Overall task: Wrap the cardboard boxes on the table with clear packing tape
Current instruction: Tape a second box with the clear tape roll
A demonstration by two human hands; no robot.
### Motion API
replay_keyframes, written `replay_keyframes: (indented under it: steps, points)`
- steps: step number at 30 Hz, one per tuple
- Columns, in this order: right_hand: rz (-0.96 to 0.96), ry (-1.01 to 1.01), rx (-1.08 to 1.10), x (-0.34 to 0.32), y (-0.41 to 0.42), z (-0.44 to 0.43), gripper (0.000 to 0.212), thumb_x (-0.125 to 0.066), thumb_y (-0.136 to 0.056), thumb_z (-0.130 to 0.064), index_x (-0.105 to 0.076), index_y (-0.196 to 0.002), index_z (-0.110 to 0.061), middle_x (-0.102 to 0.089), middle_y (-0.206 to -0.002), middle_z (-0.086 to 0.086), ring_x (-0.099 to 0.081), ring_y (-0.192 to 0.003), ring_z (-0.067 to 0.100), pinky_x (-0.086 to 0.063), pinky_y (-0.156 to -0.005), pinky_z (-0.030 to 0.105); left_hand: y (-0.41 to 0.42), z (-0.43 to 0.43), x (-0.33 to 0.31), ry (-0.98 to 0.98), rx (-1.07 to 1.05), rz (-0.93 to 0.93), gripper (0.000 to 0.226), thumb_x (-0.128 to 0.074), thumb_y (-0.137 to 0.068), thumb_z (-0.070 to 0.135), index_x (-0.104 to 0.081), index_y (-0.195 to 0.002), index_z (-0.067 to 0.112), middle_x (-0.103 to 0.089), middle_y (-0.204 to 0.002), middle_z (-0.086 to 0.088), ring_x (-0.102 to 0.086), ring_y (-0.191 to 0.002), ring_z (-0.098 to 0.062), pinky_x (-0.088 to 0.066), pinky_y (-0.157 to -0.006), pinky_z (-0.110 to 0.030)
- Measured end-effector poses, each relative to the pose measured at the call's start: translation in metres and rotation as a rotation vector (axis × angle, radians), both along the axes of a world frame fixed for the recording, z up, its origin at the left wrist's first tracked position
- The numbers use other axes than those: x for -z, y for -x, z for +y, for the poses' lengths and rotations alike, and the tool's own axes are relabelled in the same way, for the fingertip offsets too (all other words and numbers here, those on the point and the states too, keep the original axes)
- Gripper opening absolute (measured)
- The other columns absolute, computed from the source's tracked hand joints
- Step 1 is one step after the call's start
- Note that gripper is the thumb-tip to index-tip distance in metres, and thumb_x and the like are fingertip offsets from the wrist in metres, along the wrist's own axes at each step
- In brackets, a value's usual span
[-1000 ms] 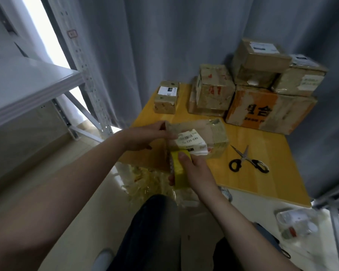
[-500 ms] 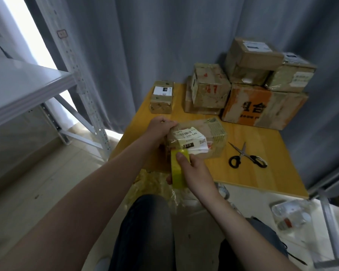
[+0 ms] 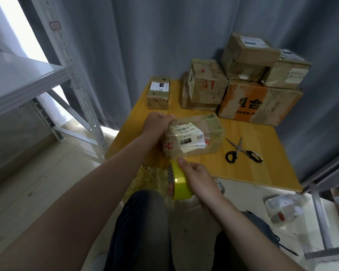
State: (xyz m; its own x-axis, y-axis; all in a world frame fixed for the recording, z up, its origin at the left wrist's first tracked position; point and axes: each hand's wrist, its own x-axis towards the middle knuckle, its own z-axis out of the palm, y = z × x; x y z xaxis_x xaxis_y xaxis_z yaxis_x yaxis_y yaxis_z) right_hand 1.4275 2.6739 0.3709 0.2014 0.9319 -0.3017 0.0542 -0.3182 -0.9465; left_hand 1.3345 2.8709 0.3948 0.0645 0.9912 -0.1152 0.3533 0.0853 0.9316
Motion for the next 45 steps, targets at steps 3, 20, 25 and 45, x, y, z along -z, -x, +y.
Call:
replay_keyframes:
  steps: [3,20,25,45]
  points:
    - [0.095,0.023,-0.011,-0.001,0.001,-0.001,0.074,-0.067,-0.075,-0.076,-0.074,-0.101,-0.006,-0.073,-0.098,0.029,-0.071,-0.095,0.050,-0.053,-0.094,0.068,0.008,-0.013,-0.009,-0.293,-0.093,0.216,0.025,-0.055,-0.103,0.044,-0.059,-0.096,0.020,-0.064,-0.090,0.004,-0.060,-0.082,-0.014,-0.044,-0.072,-0.032]
    - [-0.538,-0.006,0.228,-0.029,-0.099,0.003,0.054,-0.043,-0.103,-0.062,-0.066,-0.095,-0.014,-0.066,-0.090,0.002,-0.062,-0.084,0.016,-0.044,-0.074,0.034,0.036,-0.148,0.000,0.559,0.179,-0.302,0.023,-0.066,-0.098,0.021,-0.068,-0.121,0.018,-0.073,-0.095,-0.012,-0.072,-0.065,-0.024,-0.058,-0.055,-0.032]
    - [-1.000,0.281,0.400,0.006,-0.163,0.003,0.079,-0.057,-0.090,-0.070,-0.051,-0.130,-0.003,-0.046,-0.135,0.021,-0.041,-0.128,0.043,-0.039,-0.103,0.051,0.033,-0.146,-0.003,0.545,0.156,-0.297,0.024,-0.071,-0.095,0.031,-0.068,-0.115,0.019,-0.073,-0.097,-0.011,-0.071,-0.077,-0.027,-0.060,-0.063,-0.036]
    - [-1.087,0.477,0.088,-0.024,-0.153,0.024,0.064,-0.070,-0.081,-0.069,-0.060,-0.122,-0.021,-0.036,-0.137,0.007,-0.034,-0.132,0.036,-0.046,-0.089,0.045,0.015,-0.140,-0.015,0.534,0.197,-0.383,0.033,-0.062,-0.101,0.011,-0.056,-0.133,0.015,-0.067,-0.101,-0.020,-0.071,-0.053,-0.024,-0.057,-0.047,-0.035]
